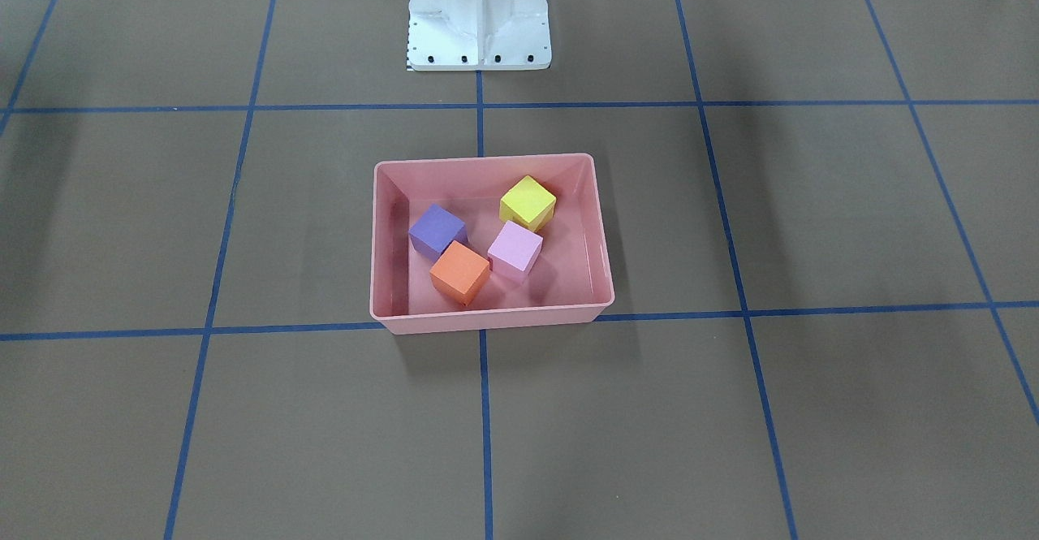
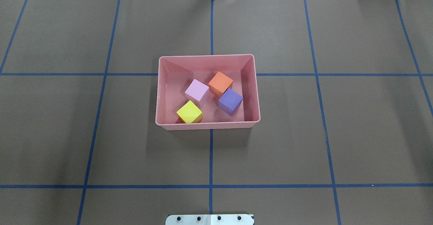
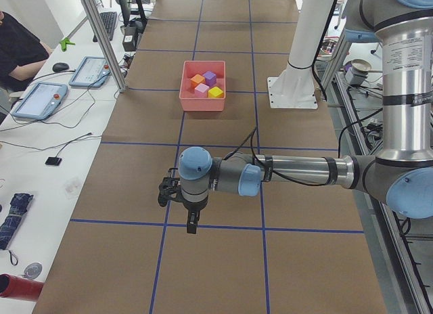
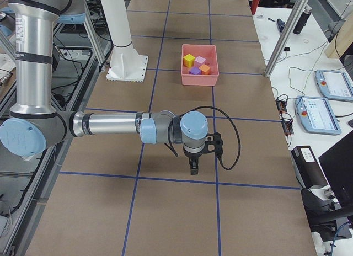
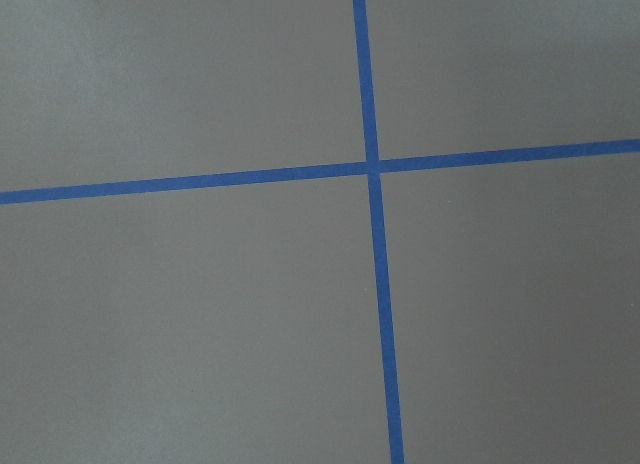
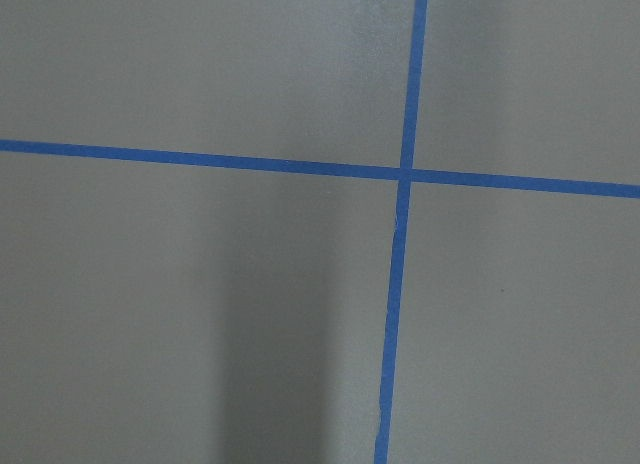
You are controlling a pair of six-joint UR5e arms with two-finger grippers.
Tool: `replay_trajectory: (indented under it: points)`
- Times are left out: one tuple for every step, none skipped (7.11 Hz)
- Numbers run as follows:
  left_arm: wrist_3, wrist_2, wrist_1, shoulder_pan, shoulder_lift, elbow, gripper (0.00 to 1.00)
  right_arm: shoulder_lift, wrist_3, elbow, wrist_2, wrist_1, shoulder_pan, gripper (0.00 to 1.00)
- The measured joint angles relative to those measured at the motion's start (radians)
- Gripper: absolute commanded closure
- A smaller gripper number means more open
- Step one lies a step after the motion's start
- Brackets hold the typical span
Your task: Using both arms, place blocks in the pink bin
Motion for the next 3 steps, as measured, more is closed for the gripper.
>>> replay_trajectory:
  points:
    - [0.000,0.000,0.000,-0.001,0.001,0.002,0.00,0.000,-0.001,-0.005,0.001,0.000,0.000,0.00]
    - [0.000,0.000,-0.001,-0.002,0.001,0.004,0.00,0.001,-0.001,-0.008,0.002,0.000,0.000,0.00]
    - [0.000,0.000,-0.001,-0.002,0.001,0.006,0.00,0.002,-0.001,-0.008,0.002,0.000,0.000,0.00]
